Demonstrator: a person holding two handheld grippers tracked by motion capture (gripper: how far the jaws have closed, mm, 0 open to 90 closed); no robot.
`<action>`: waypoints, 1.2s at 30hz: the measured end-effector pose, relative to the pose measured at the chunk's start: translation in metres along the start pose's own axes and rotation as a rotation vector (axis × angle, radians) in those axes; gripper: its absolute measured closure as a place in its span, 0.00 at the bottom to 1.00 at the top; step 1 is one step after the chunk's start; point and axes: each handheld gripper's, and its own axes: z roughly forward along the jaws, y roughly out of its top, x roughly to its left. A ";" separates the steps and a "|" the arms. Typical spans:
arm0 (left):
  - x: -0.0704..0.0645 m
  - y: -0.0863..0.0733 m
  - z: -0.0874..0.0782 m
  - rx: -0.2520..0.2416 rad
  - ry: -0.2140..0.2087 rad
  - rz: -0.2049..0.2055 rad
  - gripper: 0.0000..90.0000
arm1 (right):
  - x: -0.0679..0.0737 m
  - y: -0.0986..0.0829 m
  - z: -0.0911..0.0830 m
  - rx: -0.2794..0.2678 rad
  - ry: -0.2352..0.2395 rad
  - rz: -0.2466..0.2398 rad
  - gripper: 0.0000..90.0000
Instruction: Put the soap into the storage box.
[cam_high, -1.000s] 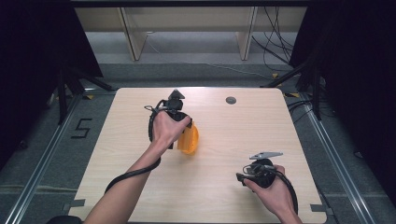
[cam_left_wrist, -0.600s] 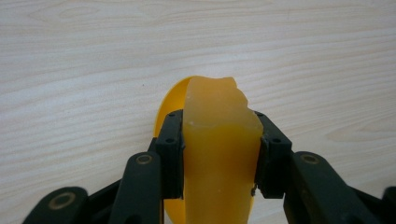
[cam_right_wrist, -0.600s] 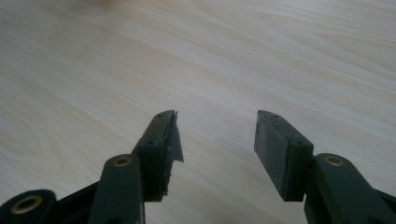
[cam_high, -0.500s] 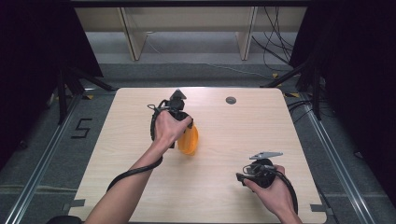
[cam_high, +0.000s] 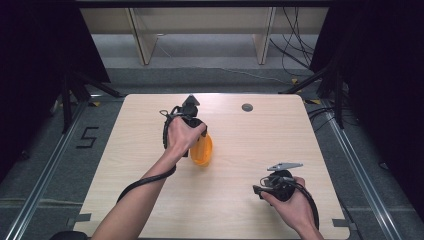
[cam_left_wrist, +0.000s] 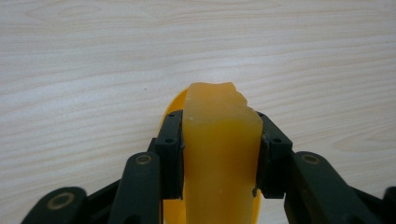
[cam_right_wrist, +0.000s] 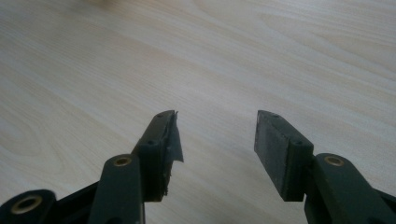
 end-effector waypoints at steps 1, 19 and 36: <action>0.000 0.000 0.001 0.000 0.003 0.000 0.67 | 0.000 0.000 0.000 0.000 -0.008 0.001 0.55; -0.003 0.001 0.008 -0.023 0.015 0.056 0.65 | -0.001 -0.001 0.001 -0.011 0.054 0.013 0.55; 0.000 -0.003 0.002 -0.052 0.003 0.069 0.59 | -0.001 -0.001 0.001 -0.007 0.051 0.010 0.55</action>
